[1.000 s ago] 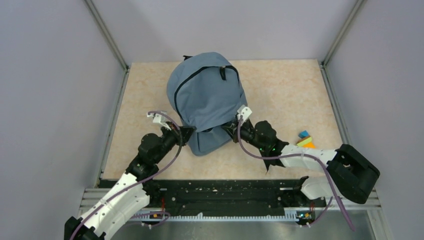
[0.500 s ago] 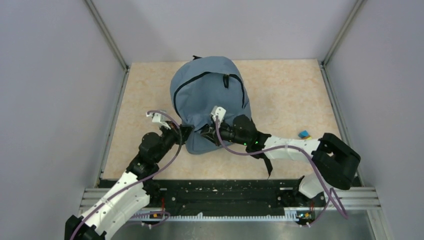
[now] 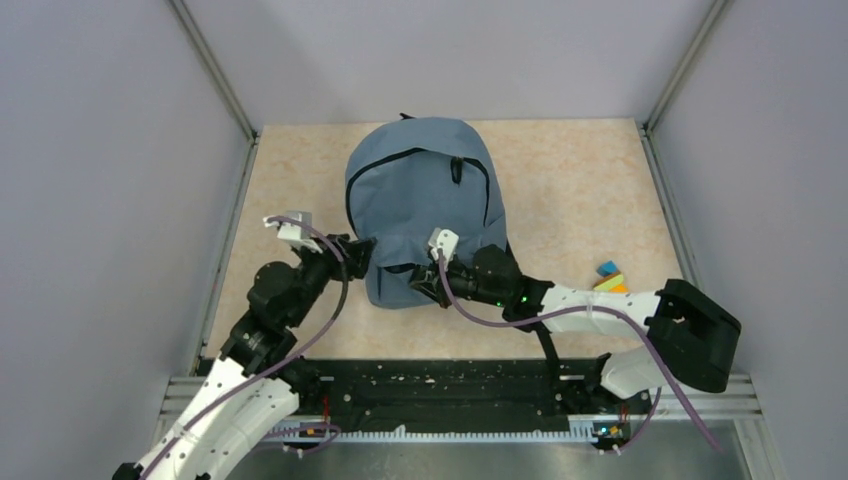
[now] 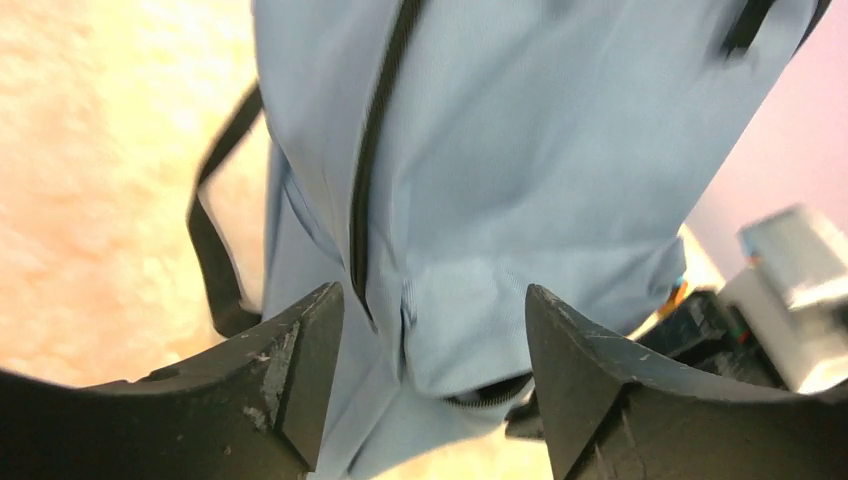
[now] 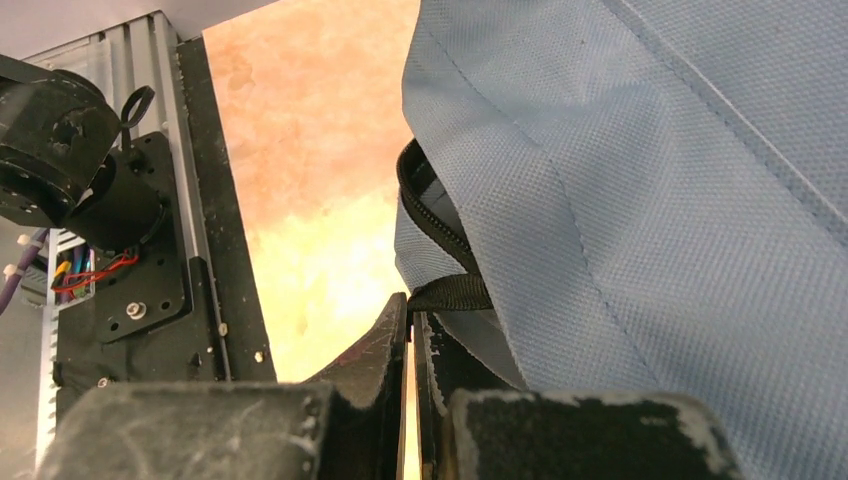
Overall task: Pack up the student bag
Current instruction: Zip the student bag at the center of the board.
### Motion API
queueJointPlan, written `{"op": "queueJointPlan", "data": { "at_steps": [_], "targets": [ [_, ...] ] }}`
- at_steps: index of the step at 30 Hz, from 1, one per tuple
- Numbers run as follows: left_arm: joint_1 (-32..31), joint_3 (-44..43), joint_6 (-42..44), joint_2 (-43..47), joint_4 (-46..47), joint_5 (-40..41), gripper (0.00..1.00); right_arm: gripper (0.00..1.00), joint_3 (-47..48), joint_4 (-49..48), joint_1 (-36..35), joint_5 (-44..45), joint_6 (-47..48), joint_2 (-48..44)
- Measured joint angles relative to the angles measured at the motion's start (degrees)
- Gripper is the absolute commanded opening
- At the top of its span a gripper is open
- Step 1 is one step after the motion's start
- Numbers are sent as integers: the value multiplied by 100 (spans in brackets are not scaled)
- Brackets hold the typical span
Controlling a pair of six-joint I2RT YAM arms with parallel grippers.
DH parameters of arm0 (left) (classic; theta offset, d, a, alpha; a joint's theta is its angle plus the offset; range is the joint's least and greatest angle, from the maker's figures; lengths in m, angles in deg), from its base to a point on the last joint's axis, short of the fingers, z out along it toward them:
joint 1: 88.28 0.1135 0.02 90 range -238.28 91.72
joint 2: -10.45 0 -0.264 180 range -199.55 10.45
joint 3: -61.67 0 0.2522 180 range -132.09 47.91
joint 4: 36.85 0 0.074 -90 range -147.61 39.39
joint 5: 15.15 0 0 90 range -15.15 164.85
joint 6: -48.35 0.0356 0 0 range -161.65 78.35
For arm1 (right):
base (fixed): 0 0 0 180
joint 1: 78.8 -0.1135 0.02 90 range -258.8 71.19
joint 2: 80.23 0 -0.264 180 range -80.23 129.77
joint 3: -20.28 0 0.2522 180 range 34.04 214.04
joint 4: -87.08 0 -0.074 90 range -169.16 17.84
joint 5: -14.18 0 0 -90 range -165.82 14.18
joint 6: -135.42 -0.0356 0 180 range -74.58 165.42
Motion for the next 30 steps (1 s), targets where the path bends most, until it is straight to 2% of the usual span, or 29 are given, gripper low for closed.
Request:
{"op": "queueJointPlan", "data": {
  "at_steps": [6,10,11,12,17,18,24,30],
  "targets": [
    [0,-892,535,-295,-192,605,82,0,-125,212,-20,87,-2,-232],
    [0,-1038,656,-846,-203,846,81,0,-125,297,-26,87,-26,-321],
    [0,-1038,671,-953,-219,935,77,0,-125,326,-26,87,-44,-356],
    [0,-1034,695,-1045,-221,970,68,0,-125,354,-28,92,-72,-393],
    [0,-767,957,-1086,258,903,4,0,-122,560,-28,149,-339,-586],
    [0,-702,1005,-1075,411,809,0,0,-114,595,-28,149,-424,-608],
    [4,-501,1338,-1095,903,485,0,0,385,809,-31,127,-861,-446],
    [11,-350,1349,-927,997,407,0,0,1392,837,-120,142,-914,680]
  ]
}}
